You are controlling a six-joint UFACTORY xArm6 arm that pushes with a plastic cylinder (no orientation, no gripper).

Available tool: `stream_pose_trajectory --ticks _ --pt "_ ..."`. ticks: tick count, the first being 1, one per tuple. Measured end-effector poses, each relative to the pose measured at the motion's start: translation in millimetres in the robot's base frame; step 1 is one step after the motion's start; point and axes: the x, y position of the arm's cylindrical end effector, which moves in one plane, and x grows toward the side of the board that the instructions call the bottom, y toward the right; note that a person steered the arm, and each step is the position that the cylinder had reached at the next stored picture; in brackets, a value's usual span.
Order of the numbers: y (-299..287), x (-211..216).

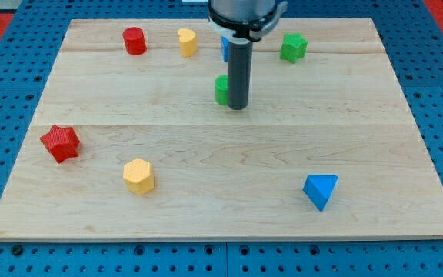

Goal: Push the yellow hexagon to the center of the board

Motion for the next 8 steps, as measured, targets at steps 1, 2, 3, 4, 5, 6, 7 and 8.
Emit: stream_pose_trajectory --ticks 1,2,3,4,5,6,7,8 --pt "-9.6 -18.3" --pt "-19.3 -30.0" --pt "-20.7 -6.6" --pt "-20.7 42.5" --pt "-28.1 89.1" --pt "-43.8 138.5" --pt "-75.6 168.6" --pt "-114.2 184.1"
